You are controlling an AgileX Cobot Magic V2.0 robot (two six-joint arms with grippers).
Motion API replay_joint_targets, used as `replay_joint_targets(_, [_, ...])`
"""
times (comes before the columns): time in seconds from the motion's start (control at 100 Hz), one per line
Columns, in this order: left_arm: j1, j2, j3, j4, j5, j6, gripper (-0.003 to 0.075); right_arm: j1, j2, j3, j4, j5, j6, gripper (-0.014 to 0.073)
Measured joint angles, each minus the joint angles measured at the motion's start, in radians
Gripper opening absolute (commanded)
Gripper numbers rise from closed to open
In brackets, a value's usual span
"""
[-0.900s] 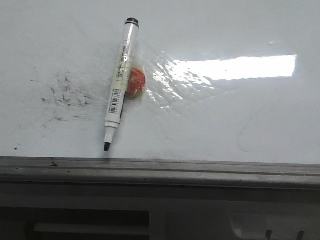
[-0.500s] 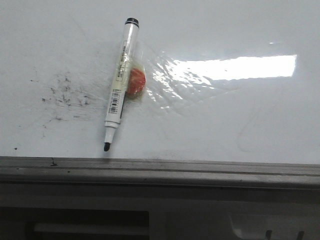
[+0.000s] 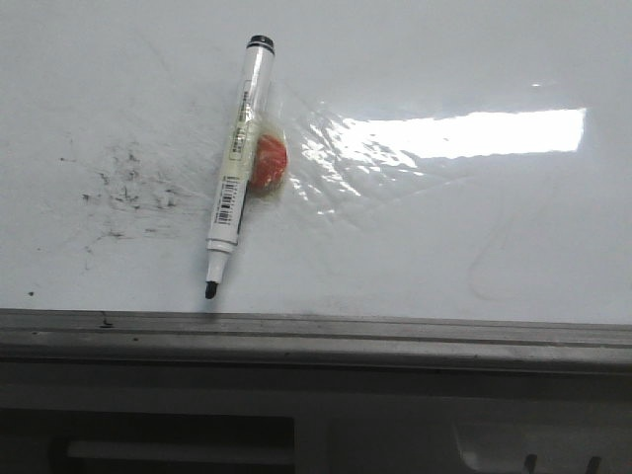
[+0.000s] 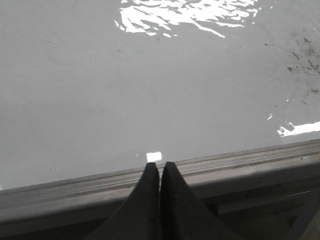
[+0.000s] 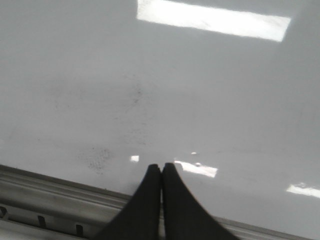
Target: Write number 8 on whiteboard
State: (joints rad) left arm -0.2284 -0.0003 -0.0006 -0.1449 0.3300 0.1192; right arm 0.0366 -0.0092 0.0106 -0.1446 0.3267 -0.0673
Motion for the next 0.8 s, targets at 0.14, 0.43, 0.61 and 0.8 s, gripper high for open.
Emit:
replay_joint_targets(0.14, [0.0, 0.0, 0.0, 0.0, 0.0, 0.0, -0.002, 0.0, 0.0, 0.0, 0.0, 0.0, 0.0, -0.0069])
replay_joint_targets(0.43, [0.0, 0.0, 0.0, 0.0, 0.0, 0.0, -0.002, 0.0, 0.0, 0.0, 0.0, 0.0, 0.0, -0.0069])
replay_joint_targets(0.61, [0.0, 0.0, 0.0, 0.0, 0.0, 0.0, -0.002, 0.0, 0.0, 0.0, 0.0, 0.0, 0.0, -0.0069])
replay_joint_targets(0.8, [0.0, 0.0, 0.0, 0.006, 0.0, 0.0, -0.002, 0.0, 0.0, 0.0, -0.02, -0.008, 0.0, -0.0069])
